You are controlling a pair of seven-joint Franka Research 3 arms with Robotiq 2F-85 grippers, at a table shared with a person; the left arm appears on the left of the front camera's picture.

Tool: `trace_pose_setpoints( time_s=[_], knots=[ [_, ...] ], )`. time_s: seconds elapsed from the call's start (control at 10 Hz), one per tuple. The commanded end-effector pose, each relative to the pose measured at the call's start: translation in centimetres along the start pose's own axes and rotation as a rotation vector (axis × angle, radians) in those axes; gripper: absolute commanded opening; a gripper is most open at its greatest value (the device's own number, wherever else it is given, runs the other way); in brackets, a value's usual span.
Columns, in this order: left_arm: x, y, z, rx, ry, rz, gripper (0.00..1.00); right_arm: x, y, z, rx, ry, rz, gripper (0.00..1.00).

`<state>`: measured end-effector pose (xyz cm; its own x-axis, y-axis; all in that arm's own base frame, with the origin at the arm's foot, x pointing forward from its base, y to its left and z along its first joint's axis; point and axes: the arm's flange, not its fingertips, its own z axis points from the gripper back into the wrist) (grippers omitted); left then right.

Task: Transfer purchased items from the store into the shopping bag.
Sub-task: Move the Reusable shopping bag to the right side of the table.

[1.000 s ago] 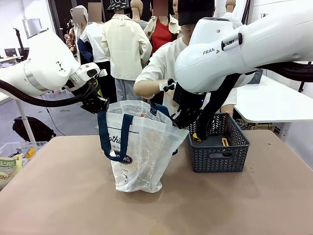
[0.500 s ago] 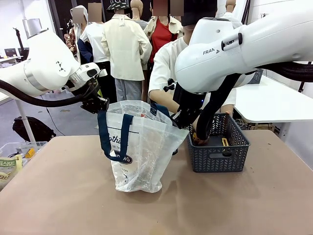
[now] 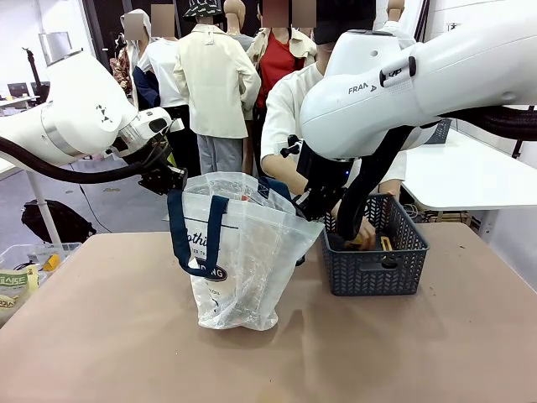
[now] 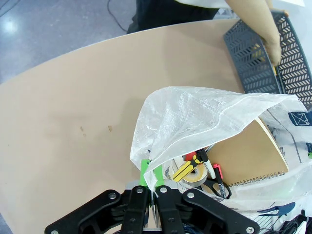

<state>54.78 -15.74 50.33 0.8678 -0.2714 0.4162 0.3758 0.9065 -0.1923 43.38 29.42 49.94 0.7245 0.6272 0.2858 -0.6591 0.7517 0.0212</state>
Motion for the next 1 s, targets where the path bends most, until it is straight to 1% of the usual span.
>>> trace_pose_setpoints(
  time_s=[0.0, 0.9],
  knots=[
    [-0.09, 0.21, 0.32, 0.003, 0.002, 0.01, 0.0, -0.45, -0.18, -0.04, 0.006, 0.002, -0.014, 0.0],
    [-0.09, 0.21, 0.32, 0.003, 0.002, 0.01, 0.0, -0.45, -0.18, -0.04, 0.006, 0.002, -0.014, 0.0]
  ],
)
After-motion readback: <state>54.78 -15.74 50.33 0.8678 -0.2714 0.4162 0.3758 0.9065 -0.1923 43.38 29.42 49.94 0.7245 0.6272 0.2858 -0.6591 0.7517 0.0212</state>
